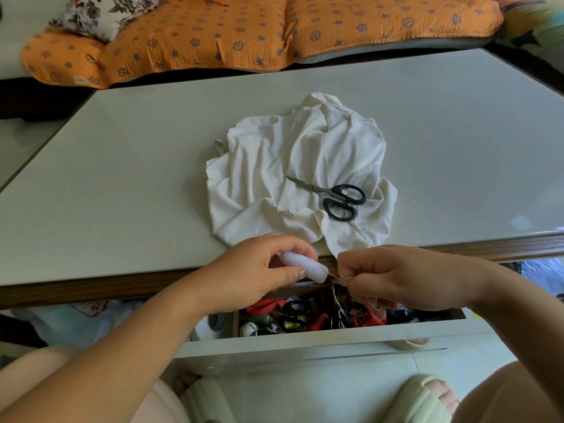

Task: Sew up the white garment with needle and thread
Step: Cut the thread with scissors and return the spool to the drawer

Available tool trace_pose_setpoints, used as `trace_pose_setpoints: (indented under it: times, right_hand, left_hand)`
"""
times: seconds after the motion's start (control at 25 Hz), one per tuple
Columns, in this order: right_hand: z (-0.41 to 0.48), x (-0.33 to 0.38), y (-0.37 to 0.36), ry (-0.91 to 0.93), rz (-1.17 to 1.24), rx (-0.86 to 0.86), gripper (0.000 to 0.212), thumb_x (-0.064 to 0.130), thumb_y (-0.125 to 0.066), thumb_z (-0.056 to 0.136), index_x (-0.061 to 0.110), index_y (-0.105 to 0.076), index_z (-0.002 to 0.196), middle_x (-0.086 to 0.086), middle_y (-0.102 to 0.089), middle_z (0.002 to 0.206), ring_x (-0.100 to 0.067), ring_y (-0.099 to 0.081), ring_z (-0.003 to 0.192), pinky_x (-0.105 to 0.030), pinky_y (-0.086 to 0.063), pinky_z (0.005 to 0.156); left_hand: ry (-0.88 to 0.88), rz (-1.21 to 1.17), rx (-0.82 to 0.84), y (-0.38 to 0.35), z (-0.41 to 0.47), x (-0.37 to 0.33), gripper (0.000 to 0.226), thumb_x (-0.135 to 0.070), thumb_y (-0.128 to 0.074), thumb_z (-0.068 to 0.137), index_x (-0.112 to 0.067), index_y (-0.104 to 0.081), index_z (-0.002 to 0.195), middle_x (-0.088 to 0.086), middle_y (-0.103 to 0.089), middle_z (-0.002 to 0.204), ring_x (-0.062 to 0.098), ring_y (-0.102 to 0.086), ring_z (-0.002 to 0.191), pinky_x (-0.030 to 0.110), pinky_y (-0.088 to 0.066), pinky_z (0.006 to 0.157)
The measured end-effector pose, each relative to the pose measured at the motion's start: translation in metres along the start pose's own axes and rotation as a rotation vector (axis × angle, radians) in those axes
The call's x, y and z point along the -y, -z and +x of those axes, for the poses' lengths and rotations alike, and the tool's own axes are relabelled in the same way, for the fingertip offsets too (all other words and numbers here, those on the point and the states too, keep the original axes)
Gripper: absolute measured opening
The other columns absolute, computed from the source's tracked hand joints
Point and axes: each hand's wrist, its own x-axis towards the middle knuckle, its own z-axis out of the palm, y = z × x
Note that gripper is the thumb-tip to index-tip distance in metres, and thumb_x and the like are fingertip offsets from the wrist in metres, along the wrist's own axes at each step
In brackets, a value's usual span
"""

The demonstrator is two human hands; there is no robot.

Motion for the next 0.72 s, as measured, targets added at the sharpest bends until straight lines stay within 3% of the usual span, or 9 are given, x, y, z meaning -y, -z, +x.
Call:
trace_pose_setpoints:
  times: [0.16, 0.24, 0.52, 0.72]
  right_hand:
    - [0.0008, 0.0008, -0.0007, 0.001, -0.031, -0.015, 0.022, 0.014, -0.049, 0.096, 0.019, -0.046, 0.075, 0.008, -0.058, 0.063, -0.007, -0.053, 0.061, -0.025, -0.043, 0.062]
    - [0.0025, 0.0005, -0.0013, 0.016, -0.05, -0.028, 0.021, 0.016, -0.049, 0.097, 0.02, -0.047, 0.076, 0.009, -0.058, 0.064, -0.007, -0.056, 0.064, -0.033, -0.047, 0.065]
    - [0.0049, -0.002, -0.006, 0.072, -0.142, -0.162, 0.02, 0.029, -0.046, 0.101, 0.022, -0.049, 0.083, 0.008, -0.062, 0.072, -0.01, -0.061, 0.068, -0.033, -0.051, 0.068]
    - [0.0083, -0.0017, -0.0088, 0.099, -0.166, -0.249, 0.02, 0.028, -0.045, 0.101, 0.026, -0.048, 0.082, 0.008, -0.061, 0.072, -0.005, -0.061, 0.067, -0.027, -0.05, 0.066]
  left_hand:
    - [-0.026, 0.009, 0.005, -0.0007, 0.0003, -0.0006, 0.027, -0.019, -0.066, 0.092, -0.041, -0.066, 0.108, -0.018, -0.063, 0.109, 0.004, -0.06, 0.103, 0.031, -0.051, 0.094]
    - [-0.036, 0.028, -0.01, -0.0003, -0.0002, -0.0008, 0.025, -0.019, -0.068, 0.091, -0.038, -0.067, 0.108, -0.017, -0.064, 0.107, 0.003, -0.06, 0.104, 0.028, -0.049, 0.095]
    - [0.004, 0.023, -0.039, -0.0007, -0.0018, -0.0047, 0.023, -0.021, -0.074, 0.086, -0.037, -0.071, 0.102, -0.02, -0.069, 0.098, -0.001, -0.064, 0.091, 0.01, -0.048, 0.078]
    - [0.023, 0.018, -0.067, -0.0029, -0.0033, -0.0063, 0.025, -0.022, -0.076, 0.084, -0.039, -0.071, 0.101, -0.021, -0.071, 0.096, -0.001, -0.066, 0.09, 0.013, -0.051, 0.081]
